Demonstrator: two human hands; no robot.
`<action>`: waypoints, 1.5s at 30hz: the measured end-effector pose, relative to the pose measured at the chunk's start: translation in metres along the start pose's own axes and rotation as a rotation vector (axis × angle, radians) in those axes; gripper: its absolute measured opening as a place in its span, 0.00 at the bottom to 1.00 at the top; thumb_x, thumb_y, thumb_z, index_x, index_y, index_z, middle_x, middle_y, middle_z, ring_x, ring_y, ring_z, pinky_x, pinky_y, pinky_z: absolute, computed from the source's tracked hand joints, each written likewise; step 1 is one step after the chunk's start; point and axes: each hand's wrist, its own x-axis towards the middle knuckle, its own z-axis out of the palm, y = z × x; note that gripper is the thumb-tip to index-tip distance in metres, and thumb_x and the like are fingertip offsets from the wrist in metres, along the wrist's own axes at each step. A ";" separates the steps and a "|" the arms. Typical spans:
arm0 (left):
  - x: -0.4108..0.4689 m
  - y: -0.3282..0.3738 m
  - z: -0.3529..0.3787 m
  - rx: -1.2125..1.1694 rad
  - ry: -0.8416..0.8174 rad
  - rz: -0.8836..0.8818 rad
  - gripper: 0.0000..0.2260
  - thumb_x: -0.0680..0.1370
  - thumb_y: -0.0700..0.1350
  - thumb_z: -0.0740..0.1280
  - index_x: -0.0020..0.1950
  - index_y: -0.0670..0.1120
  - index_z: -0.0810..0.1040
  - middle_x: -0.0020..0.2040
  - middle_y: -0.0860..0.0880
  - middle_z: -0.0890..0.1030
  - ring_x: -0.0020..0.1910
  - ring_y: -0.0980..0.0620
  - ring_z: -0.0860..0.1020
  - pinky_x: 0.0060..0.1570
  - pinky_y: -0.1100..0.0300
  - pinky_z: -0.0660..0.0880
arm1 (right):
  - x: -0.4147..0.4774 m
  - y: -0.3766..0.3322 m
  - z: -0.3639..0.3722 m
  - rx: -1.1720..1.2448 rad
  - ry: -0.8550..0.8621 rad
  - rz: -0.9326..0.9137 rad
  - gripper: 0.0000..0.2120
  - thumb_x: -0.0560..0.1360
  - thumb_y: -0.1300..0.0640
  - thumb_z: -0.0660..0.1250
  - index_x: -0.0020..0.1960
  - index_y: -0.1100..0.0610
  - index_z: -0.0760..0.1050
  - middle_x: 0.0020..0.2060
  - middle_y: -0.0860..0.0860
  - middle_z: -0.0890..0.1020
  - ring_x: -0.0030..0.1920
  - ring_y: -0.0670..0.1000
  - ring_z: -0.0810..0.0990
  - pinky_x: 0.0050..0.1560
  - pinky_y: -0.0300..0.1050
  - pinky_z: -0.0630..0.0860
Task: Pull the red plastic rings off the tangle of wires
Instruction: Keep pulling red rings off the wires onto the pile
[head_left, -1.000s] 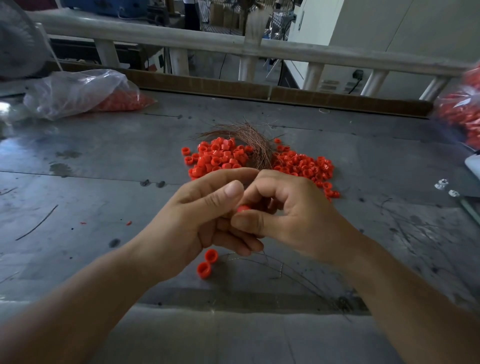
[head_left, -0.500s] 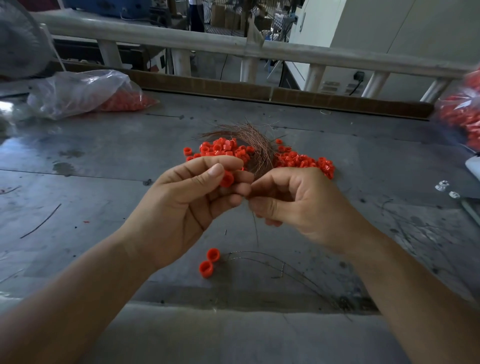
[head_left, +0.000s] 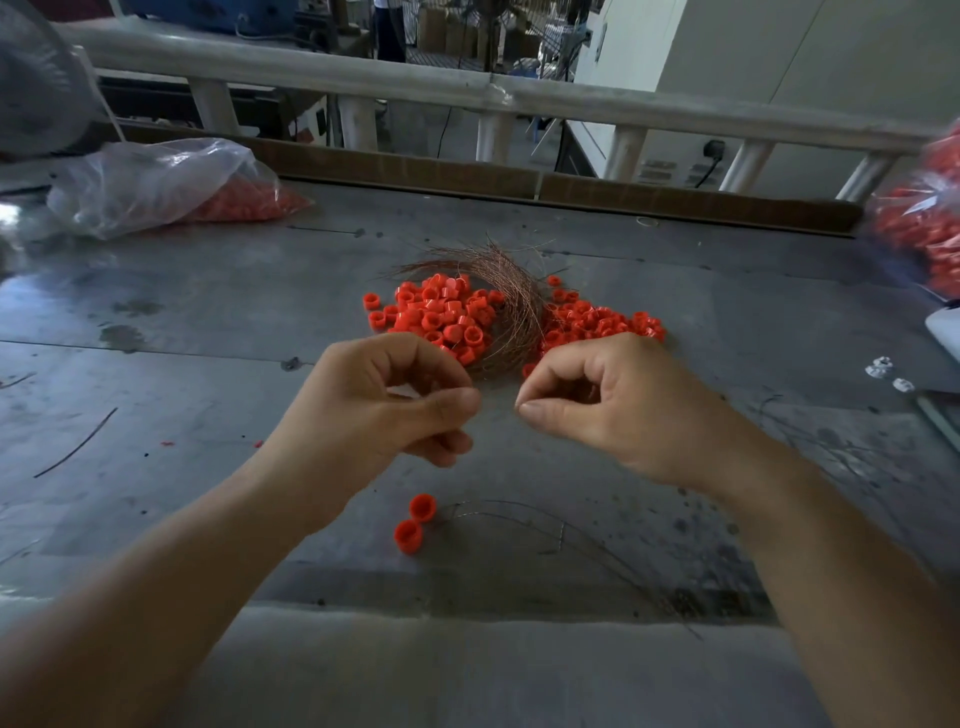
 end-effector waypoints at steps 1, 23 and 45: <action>0.000 -0.002 0.000 0.163 0.016 0.034 0.08 0.59 0.48 0.72 0.35 0.46 0.79 0.30 0.50 0.80 0.28 0.52 0.80 0.28 0.64 0.76 | 0.000 0.001 0.001 -0.051 -0.028 0.011 0.07 0.71 0.57 0.70 0.36 0.47 0.77 0.32 0.44 0.80 0.34 0.40 0.77 0.35 0.31 0.73; 0.017 -0.023 -0.015 0.684 0.153 0.078 0.08 0.69 0.48 0.71 0.30 0.52 0.76 0.26 0.58 0.76 0.26 0.62 0.72 0.29 0.67 0.66 | 0.002 0.005 0.015 -0.291 -0.312 0.064 0.06 0.72 0.51 0.68 0.46 0.52 0.80 0.34 0.40 0.77 0.38 0.38 0.75 0.38 0.26 0.68; 0.044 -0.038 -0.030 0.919 0.383 0.002 0.04 0.71 0.43 0.71 0.44 0.49 0.78 0.41 0.50 0.78 0.46 0.47 0.76 0.45 0.57 0.71 | 0.004 0.005 0.011 -0.220 -0.163 0.063 0.04 0.72 0.51 0.69 0.42 0.51 0.80 0.34 0.41 0.78 0.35 0.35 0.75 0.37 0.25 0.69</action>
